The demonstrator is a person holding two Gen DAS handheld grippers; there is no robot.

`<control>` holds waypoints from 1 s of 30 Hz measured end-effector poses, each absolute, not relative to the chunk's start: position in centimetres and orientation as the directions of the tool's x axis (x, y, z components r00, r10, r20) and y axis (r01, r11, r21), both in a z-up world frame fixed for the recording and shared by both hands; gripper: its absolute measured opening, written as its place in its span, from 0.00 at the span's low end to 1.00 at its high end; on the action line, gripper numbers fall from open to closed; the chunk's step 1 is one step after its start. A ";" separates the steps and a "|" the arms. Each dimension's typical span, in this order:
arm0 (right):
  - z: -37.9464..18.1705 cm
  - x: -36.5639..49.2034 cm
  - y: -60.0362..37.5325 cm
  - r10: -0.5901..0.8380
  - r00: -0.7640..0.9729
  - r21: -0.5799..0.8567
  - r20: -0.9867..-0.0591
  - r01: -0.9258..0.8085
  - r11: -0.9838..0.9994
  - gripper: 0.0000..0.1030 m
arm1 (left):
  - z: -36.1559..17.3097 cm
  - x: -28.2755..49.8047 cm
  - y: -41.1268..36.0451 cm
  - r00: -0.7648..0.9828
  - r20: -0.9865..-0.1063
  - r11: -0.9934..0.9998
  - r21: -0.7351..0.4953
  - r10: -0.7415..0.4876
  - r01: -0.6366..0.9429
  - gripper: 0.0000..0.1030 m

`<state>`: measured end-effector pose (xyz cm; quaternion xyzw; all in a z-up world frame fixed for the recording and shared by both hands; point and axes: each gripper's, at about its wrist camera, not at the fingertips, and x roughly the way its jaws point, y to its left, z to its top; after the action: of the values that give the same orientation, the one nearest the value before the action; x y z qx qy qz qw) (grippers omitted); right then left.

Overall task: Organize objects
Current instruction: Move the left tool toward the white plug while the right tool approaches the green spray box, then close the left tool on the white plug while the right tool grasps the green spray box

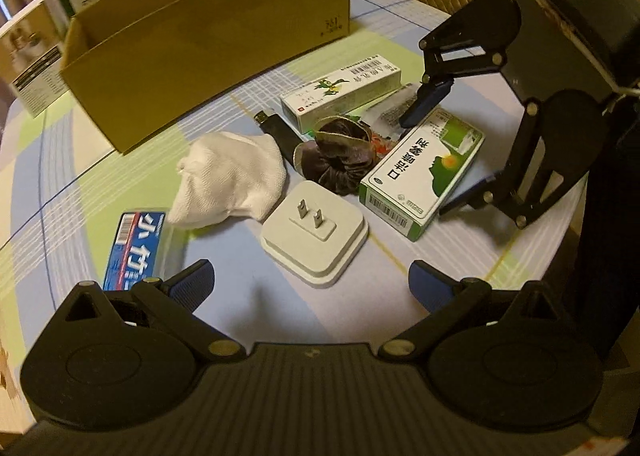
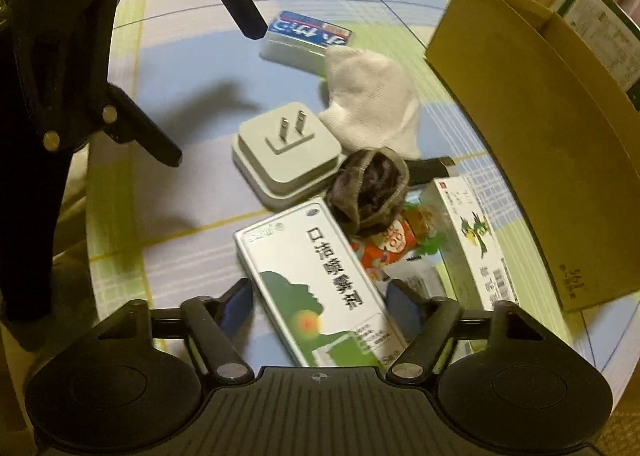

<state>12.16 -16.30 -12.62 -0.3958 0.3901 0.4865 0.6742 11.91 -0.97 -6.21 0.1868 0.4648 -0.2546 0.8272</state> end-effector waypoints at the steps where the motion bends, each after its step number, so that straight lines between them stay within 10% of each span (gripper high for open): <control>1: -12.4 12.2 -16.3 0.336 0.227 -0.148 -0.914 -0.958 0.245 0.64 | -6.3 12.2 -1.0 0.437 -0.863 0.794 0.072 -0.253 0.603 0.98; 20: -12.3 12.0 -21.0 0.308 0.264 0.100 -0.914 -0.590 0.801 0.53 | -10.1 15.3 -2.9 0.355 -0.901 0.737 0.063 -0.248 0.673 0.60; 30: -11.7 11.9 -20.6 0.365 0.329 0.131 -0.871 -0.561 0.817 0.58 | -10.2 15.4 -3.7 0.399 -0.889 0.810 0.057 -0.226 0.584 0.64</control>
<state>11.90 -20.58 -11.75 -0.0973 0.5039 0.2860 0.8092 15.42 -3.71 -10.20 0.1835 0.4887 -0.2481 0.8161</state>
